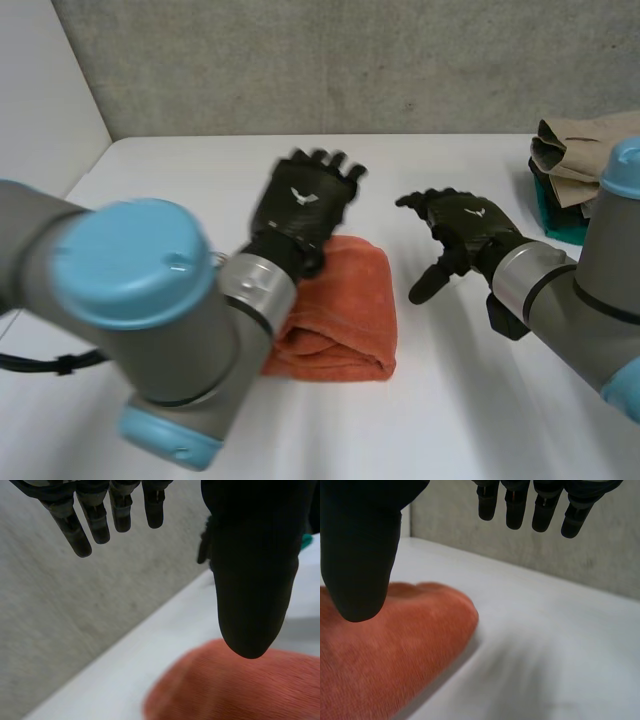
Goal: Fold the laundry.
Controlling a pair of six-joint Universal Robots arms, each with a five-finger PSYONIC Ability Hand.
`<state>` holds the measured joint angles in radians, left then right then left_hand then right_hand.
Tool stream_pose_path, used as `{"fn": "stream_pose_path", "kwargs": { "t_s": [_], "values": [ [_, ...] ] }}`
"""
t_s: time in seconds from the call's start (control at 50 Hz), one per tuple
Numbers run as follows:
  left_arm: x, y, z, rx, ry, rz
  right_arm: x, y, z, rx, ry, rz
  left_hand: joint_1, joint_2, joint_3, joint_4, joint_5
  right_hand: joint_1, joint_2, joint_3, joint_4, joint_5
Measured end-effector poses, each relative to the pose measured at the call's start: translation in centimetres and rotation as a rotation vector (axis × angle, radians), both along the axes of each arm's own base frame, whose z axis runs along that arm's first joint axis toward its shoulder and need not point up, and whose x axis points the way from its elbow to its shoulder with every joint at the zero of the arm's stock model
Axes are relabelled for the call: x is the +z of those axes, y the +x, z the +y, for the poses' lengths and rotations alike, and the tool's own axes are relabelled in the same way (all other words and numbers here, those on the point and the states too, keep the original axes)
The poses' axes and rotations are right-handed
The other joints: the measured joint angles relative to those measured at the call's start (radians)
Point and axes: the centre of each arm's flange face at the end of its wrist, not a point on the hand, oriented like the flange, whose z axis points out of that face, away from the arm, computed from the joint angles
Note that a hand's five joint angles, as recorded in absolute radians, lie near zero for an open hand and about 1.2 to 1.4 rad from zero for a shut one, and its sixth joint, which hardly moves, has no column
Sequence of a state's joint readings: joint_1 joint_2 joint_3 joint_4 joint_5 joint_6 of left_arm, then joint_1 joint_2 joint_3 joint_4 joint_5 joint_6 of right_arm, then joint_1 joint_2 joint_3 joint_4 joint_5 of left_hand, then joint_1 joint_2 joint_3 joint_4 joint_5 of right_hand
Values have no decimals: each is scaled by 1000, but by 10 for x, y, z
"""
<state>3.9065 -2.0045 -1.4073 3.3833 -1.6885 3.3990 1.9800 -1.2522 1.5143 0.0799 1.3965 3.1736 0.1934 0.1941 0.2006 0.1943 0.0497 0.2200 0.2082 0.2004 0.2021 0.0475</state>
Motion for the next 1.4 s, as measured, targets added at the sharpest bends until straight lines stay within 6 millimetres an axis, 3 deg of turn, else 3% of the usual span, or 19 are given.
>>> {"fn": "stream_pose_path", "kwargs": {
  "t_s": [0.1,0.22,0.4,0.52,0.72,0.82,0.94,1.04,1.14,1.2,1.28,1.4],
  "values": [
    [-33,-16,-5,-11,90,-25,-18,1,-11,-21,69,-1,0,0,0,0,0,0,0,0,0,0],
    [-57,-13,-10,14,161,-85,-34,10,-16,-7,101,2,3,2,2,2,0,0,0,0,0,0],
    [-74,26,-22,211,200,-224,-47,42,-3,90,101,16,3,2,2,2,0,0,0,0,0,0],
    [-81,51,-24,294,171,-351,-66,65,11,151,114,53,3,2,2,2,0,0,0,0,0,0],
    [-89,64,-23,303,163,-421,-84,68,8,134,40,203,3,2,2,2,0,-11,0,0,0,0],
    [-74,62,-26,298,134,-379,-69,70,8,141,-46,250,3,2,2,2,0,-11,0,0,0,0],
    [-25,52,-31,237,39,-250,-28,71,16,146,-210,255,3,2,2,2,0,-11,0,0,0,0],
    [21,50,-39,158,-51,-143,-16,65,30,140,-289,286,3,2,2,2,0,-11,0,0,0,0],
    [51,47,-43,19,-89,-75,-32,66,60,175,-304,318,3,2,2,2,0,-11,0,0,0,0],
    [59,43,-39,-108,-56,-59,-47,68,77,206,-301,324,3,2,2,2,0,-11,0,0,0,0],
    [61,39,-29,-306,47,-54,-69,73,94,244,-308,316,3,2,1,2,0,-11,0,0,0,0],
    [53,35,-21,-491,193,-54,-90,81,102,270,-337,291,3,2,1,2,0,-11,0,0,0,0]
  ]
}}
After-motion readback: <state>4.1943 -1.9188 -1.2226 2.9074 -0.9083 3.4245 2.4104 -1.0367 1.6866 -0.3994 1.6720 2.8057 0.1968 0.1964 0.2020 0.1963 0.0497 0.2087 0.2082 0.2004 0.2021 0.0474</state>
